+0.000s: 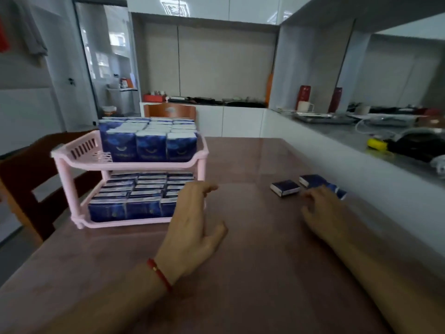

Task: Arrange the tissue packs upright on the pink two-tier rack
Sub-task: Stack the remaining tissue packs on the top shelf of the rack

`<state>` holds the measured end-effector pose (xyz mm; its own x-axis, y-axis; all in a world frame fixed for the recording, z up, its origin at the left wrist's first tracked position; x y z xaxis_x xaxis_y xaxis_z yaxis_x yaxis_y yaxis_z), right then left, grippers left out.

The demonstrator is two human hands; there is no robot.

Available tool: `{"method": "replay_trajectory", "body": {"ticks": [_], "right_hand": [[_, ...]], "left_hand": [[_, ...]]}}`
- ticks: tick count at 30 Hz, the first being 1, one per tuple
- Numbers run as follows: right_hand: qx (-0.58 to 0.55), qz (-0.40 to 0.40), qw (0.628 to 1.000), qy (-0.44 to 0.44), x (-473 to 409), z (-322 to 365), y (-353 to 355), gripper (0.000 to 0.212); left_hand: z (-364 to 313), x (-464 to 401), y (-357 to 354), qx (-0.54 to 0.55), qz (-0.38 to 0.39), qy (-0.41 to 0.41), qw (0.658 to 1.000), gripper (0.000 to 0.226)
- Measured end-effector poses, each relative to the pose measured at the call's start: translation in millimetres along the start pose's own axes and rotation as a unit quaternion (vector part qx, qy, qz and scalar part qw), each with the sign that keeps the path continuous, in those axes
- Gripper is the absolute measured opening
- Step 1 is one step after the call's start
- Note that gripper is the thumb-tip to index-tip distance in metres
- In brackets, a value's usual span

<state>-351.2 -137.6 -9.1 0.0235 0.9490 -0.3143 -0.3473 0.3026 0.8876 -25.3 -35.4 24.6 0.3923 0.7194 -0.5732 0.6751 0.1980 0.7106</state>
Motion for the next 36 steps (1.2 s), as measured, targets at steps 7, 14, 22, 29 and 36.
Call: {"method": "replay_trajectory", "body": {"ticks": [7, 14, 22, 29, 36], "right_hand": [[0.112, 0.004, 0.983, -0.143, -27.8, -61.7, -0.9, 0.059], [-0.060, -0.066, 0.995, -0.034, -26.6, -41.2, 13.6, 0.040], [-0.244, 0.236, 0.911, 0.234, 29.5, 35.6, 27.5, 0.053], [-0.019, 0.024, 0.996, -0.083, -26.4, -58.5, 14.9, 0.046], [0.126, 0.011, 0.976, -0.179, -26.4, -52.1, 7.7, 0.040]], "left_hand": [[-26.9, -66.2, -95.0, 0.021, 0.103, 0.025, 0.994, 0.059], [-15.4, -69.4, -109.6, 0.087, 0.087, 0.068, 0.990, 0.055], [-3.3, -72.6, -106.6, 0.316, 0.129, 0.154, 0.927, 0.044], [2.5, -74.5, -107.9, 0.331, 0.108, 0.174, 0.921, 0.043], [1.6, -74.5, -108.8, 0.381, 0.074, 0.194, 0.901, 0.044]]}}
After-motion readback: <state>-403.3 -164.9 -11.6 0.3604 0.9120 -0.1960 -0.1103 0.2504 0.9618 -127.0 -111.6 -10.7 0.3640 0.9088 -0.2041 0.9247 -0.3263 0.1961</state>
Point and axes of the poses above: each hand's wrist, its own x-axis away from the middle knuckle, its own y-axis out of the back of the hand, z = x × y, the point moved 1 cm from there along -x, towards the middle knuckle, and after that the axes turned 15 degrees about z, right-handed, at the moved point
